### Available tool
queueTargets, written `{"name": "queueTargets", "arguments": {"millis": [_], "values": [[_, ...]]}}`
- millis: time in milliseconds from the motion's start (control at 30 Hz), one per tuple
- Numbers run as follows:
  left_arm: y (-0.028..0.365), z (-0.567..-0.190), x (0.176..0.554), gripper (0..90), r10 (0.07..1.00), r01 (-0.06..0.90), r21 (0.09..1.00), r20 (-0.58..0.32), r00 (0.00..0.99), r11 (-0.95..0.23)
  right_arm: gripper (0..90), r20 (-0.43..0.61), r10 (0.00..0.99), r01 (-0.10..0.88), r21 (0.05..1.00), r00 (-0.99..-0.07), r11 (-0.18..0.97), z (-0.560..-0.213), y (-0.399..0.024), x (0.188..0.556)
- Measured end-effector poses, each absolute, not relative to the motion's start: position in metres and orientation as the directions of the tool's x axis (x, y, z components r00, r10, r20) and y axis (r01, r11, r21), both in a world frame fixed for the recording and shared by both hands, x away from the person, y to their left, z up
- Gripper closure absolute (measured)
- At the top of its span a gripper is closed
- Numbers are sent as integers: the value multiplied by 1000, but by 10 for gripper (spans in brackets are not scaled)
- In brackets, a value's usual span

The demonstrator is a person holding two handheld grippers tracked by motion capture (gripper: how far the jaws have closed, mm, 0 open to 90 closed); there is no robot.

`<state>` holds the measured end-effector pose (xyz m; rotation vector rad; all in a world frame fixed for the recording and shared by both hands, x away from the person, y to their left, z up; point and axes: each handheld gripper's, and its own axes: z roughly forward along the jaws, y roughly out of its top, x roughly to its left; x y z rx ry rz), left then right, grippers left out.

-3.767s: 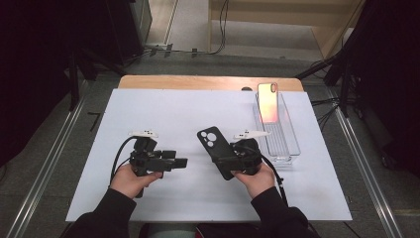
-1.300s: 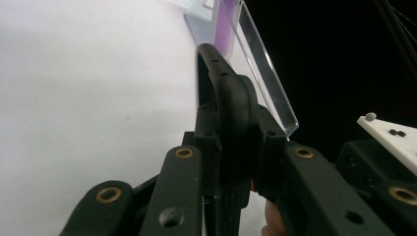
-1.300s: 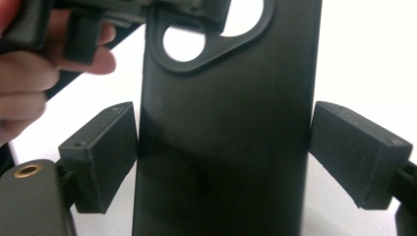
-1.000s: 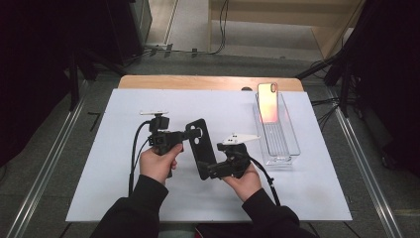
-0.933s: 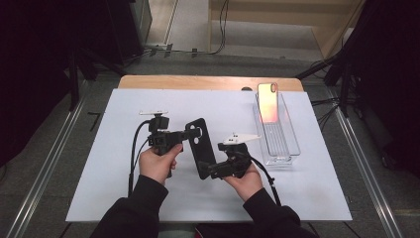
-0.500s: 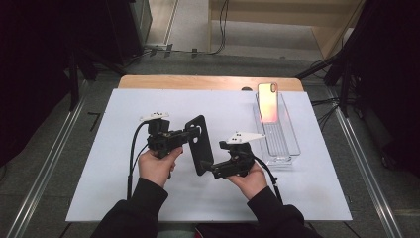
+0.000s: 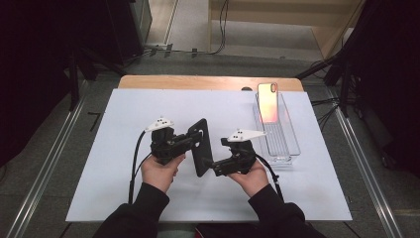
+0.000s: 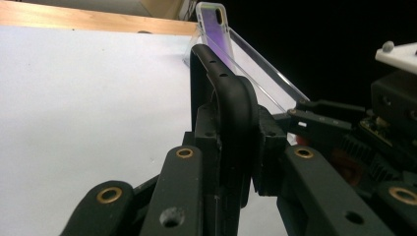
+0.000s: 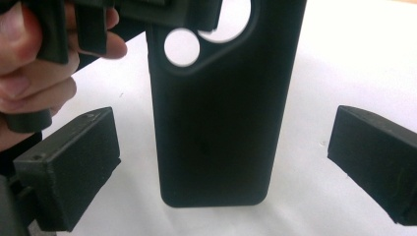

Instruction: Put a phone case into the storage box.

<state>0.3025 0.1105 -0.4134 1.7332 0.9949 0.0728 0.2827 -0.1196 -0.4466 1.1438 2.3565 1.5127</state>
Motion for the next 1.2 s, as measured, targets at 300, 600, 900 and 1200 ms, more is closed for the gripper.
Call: {"name": "queueTargets", "arguments": {"millis": [300, 600, 900, 1200], "values": [[106, -412, 293, 775, 635, 568, 820, -402, 660, -72, 0, 296, 648, 546, 808, -701, 221, -448, -112, 287], [103, -415, 286, 776, 642, 575, 815, -406, 650, -66, 0, 257, 665, 538, 802, -702, 259, -444, -97, 290], [102, -417, 282, 775, 642, 579, 812, -410, 648, -67, 0, 284, 673, 563, 792, -683, 237, -445, -95, 294], [104, -417, 282, 772, 642, 582, 811, -415, 645, -60, 110, 281, 657, 546, 803, -699, 238, -443, -95, 292]]}}
